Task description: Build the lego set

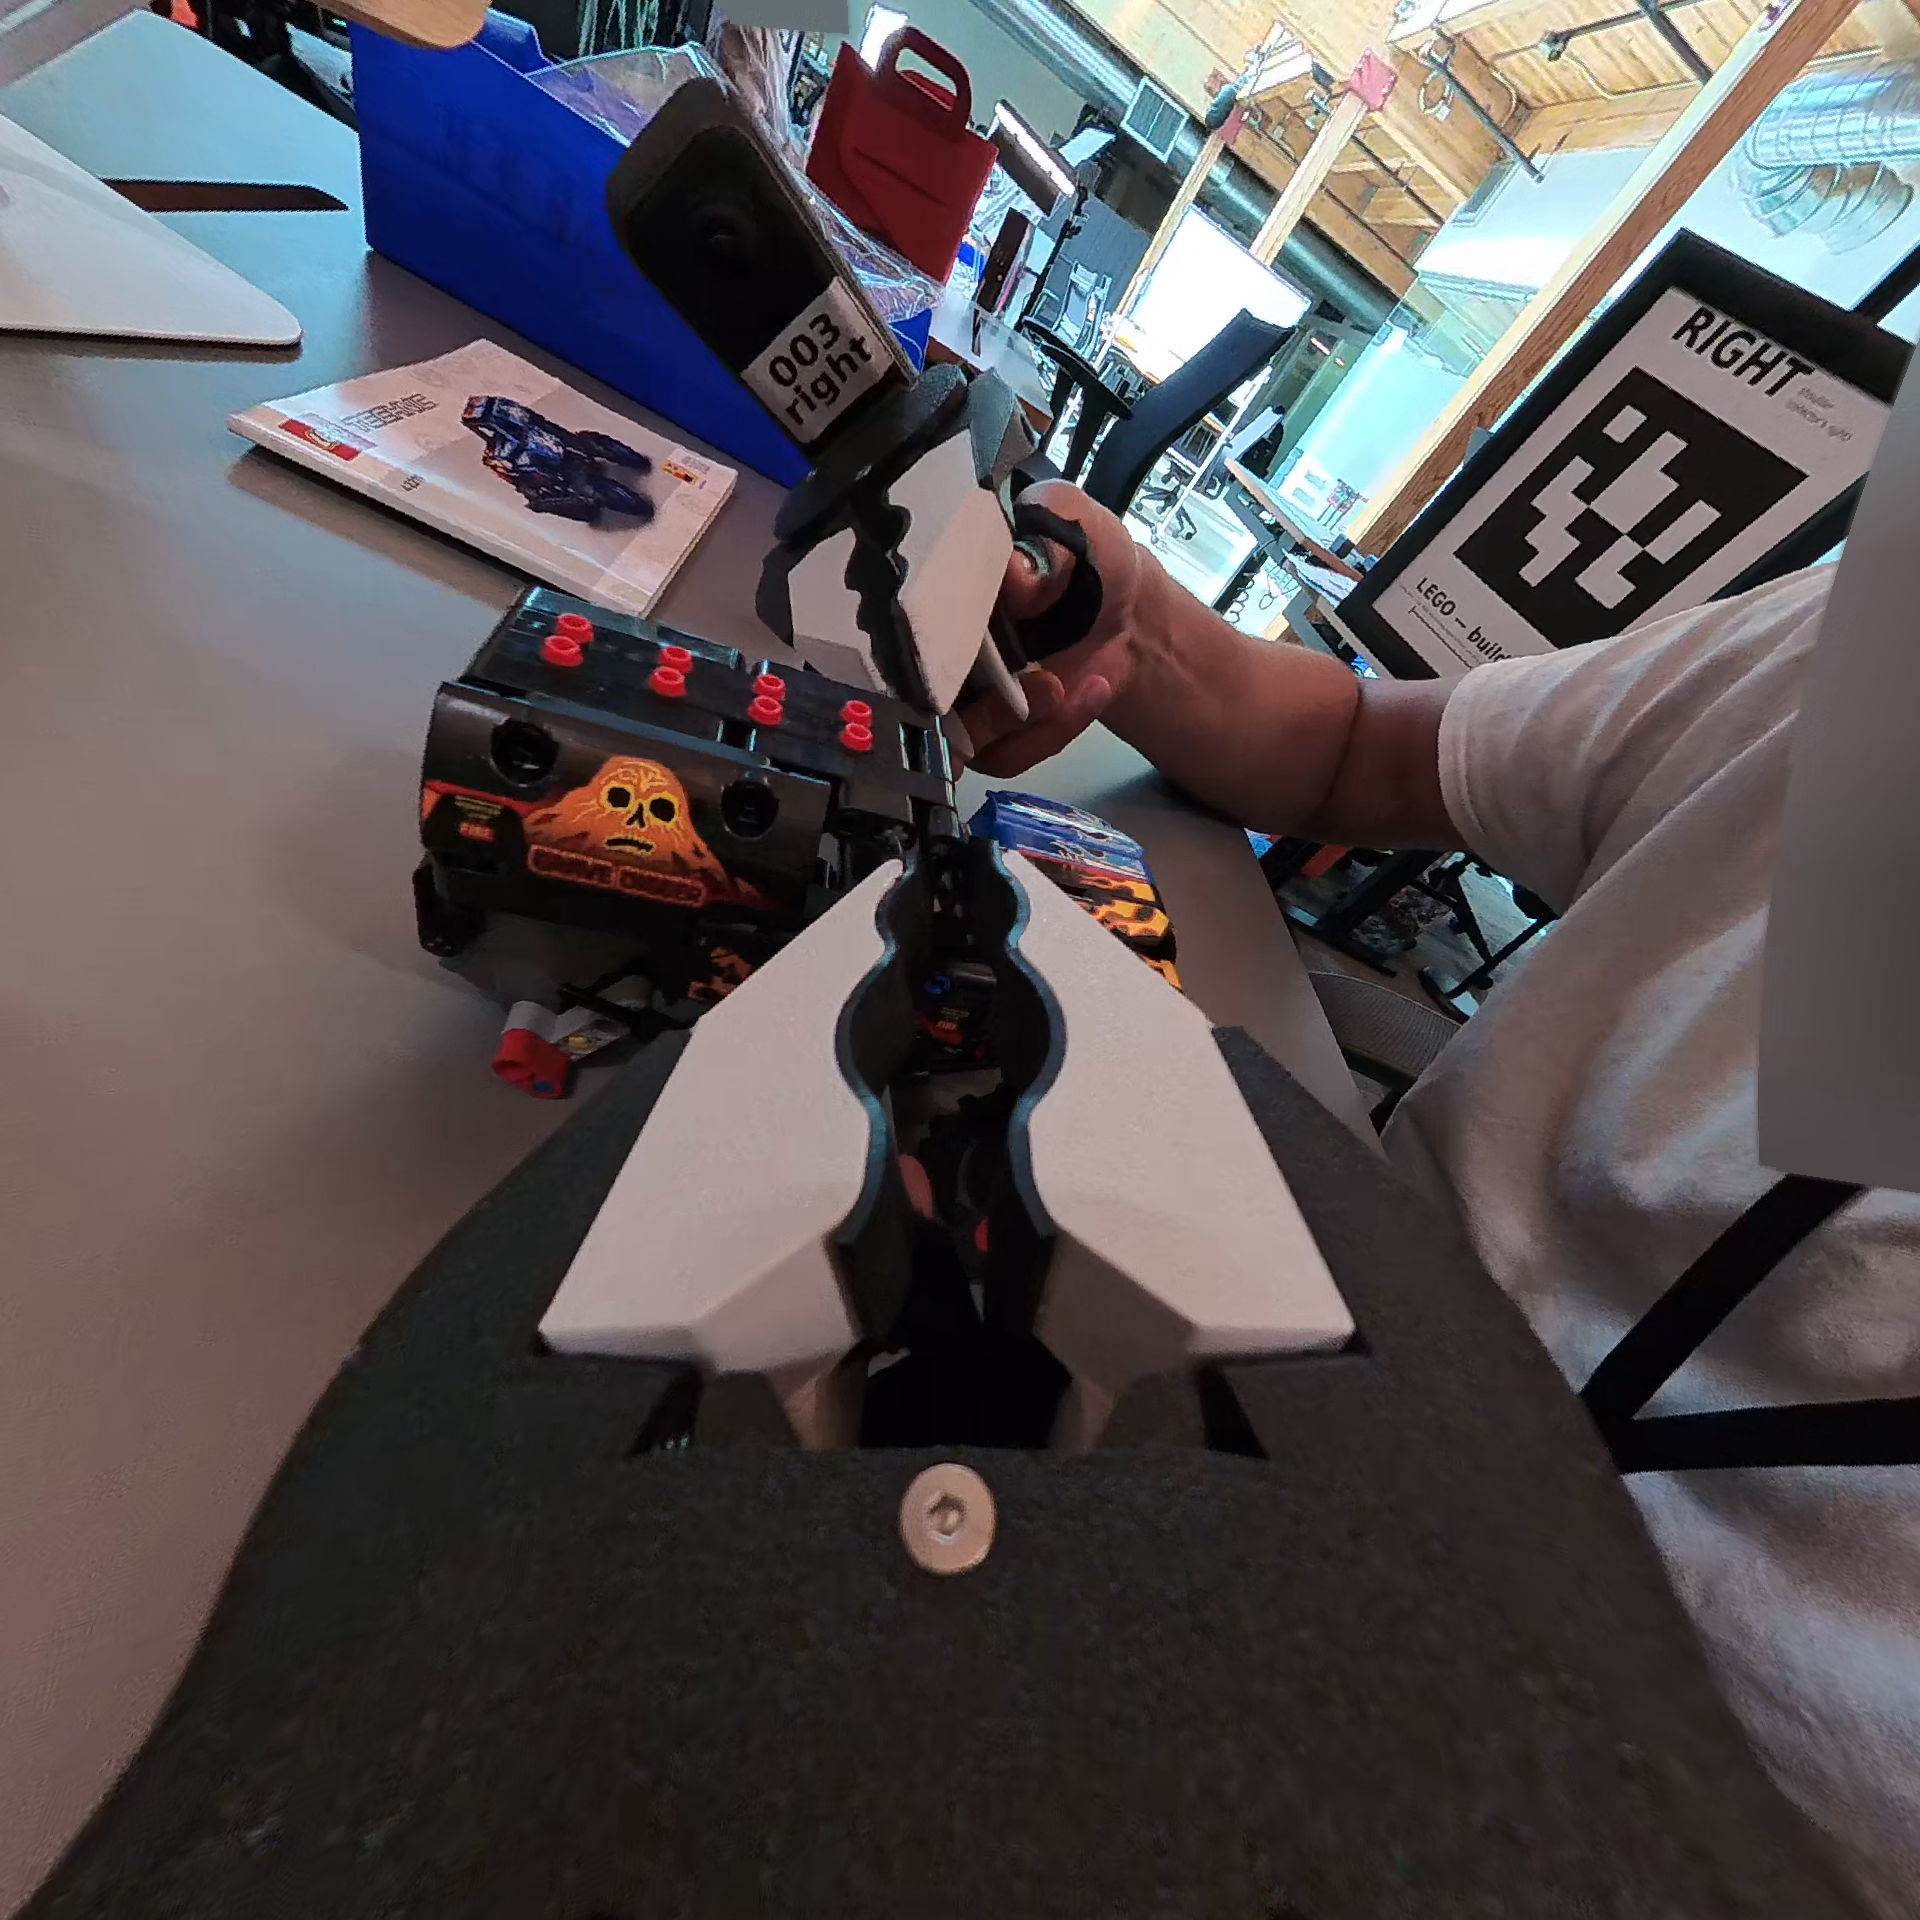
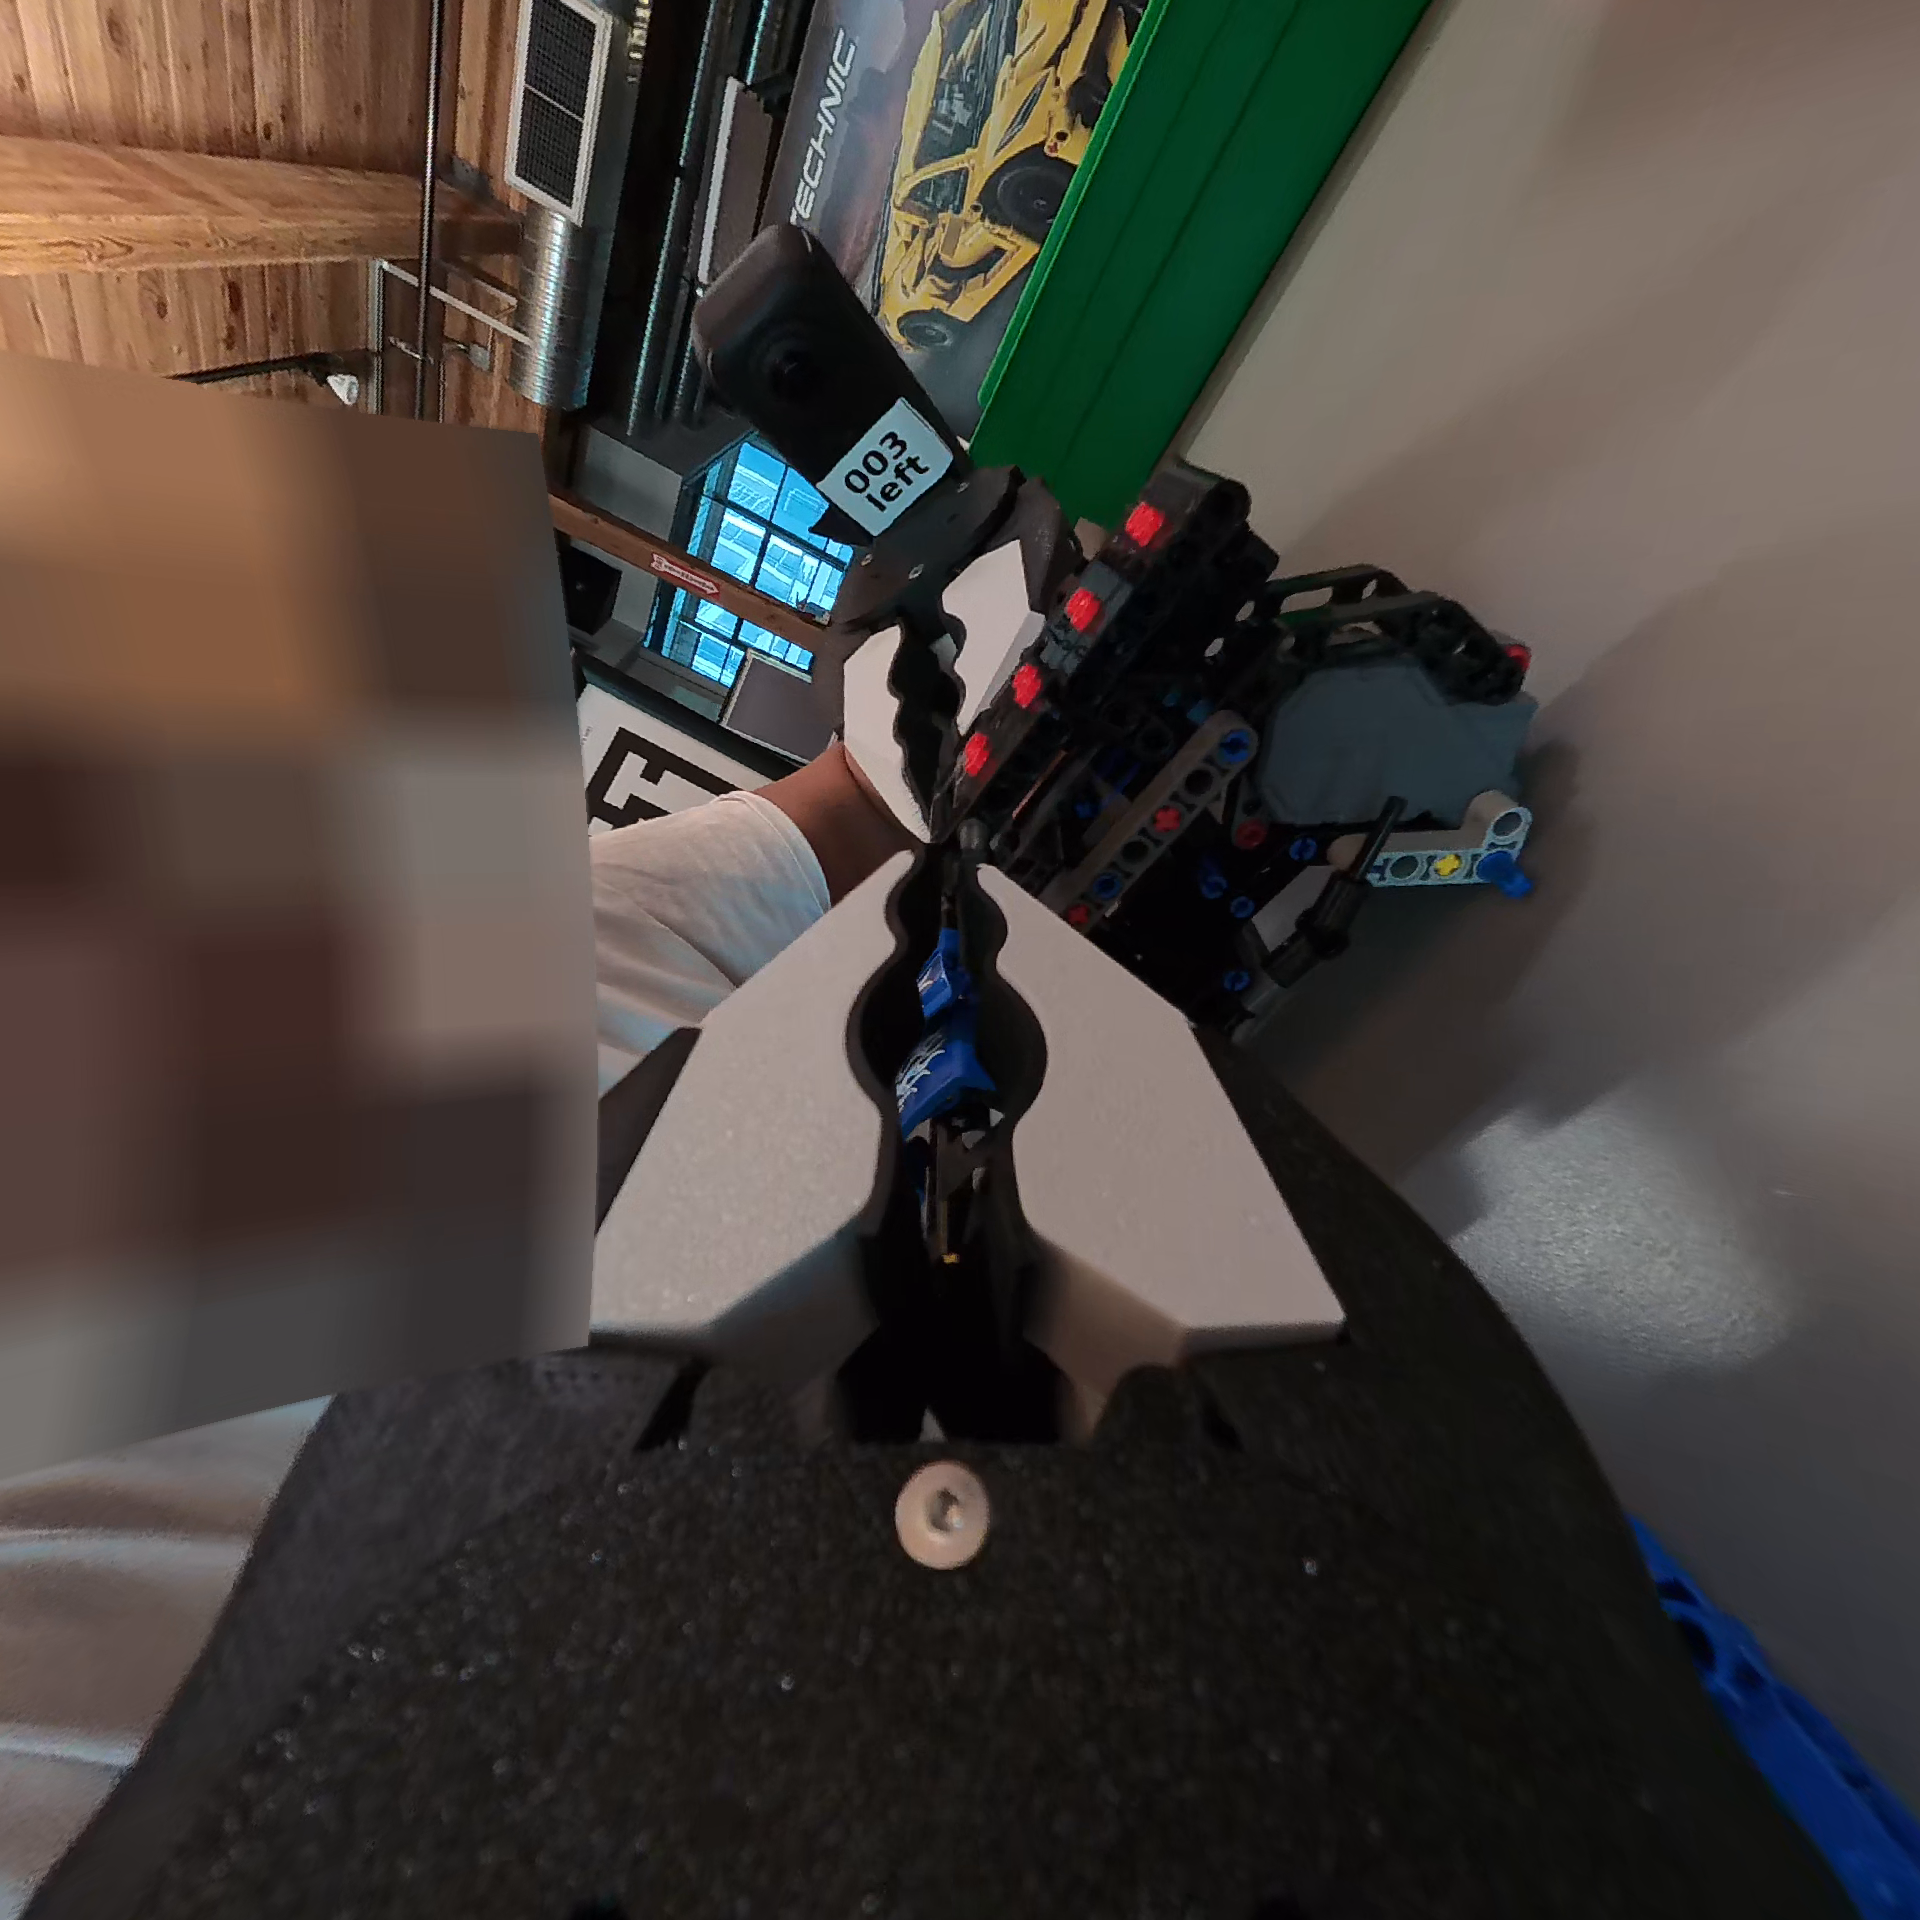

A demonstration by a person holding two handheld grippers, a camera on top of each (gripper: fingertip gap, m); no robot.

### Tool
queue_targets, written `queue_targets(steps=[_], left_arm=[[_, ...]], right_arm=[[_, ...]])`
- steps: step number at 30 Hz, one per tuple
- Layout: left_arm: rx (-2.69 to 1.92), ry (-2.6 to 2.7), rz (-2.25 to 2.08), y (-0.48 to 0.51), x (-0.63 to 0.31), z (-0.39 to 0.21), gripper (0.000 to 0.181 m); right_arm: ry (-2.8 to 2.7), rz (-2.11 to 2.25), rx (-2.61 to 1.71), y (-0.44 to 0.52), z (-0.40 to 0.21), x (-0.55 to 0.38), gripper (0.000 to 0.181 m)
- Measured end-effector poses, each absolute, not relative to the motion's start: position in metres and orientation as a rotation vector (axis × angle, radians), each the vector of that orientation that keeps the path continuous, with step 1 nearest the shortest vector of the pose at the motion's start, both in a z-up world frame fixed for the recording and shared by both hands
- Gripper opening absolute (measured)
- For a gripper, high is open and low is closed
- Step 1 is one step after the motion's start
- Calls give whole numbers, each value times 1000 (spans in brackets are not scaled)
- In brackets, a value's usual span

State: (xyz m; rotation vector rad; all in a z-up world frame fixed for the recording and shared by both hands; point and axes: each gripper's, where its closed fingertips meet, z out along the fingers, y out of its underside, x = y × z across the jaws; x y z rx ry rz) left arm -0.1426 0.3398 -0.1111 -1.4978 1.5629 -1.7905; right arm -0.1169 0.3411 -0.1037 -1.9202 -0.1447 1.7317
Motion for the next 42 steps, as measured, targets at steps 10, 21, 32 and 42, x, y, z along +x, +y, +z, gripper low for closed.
queue_targets(steps=[10,21,32,42], left_arm=[[-1493,1568,-1788,339,-144,-111,7],[-1501,1560,-1788,341,-144,-111,8],[-1509,1558,-1788,341,-144,-112,8],[-1505,1567,-1782,340,-143,-112,7]], right_arm=[[-223,1653,-1931,339,-104,-117,4],[-268,1566,-1933,341,-104,-116,3],[-266,1560,-1924,342,-104,-114,3],[-277,1404,-1910,352,-95,-85,0]])
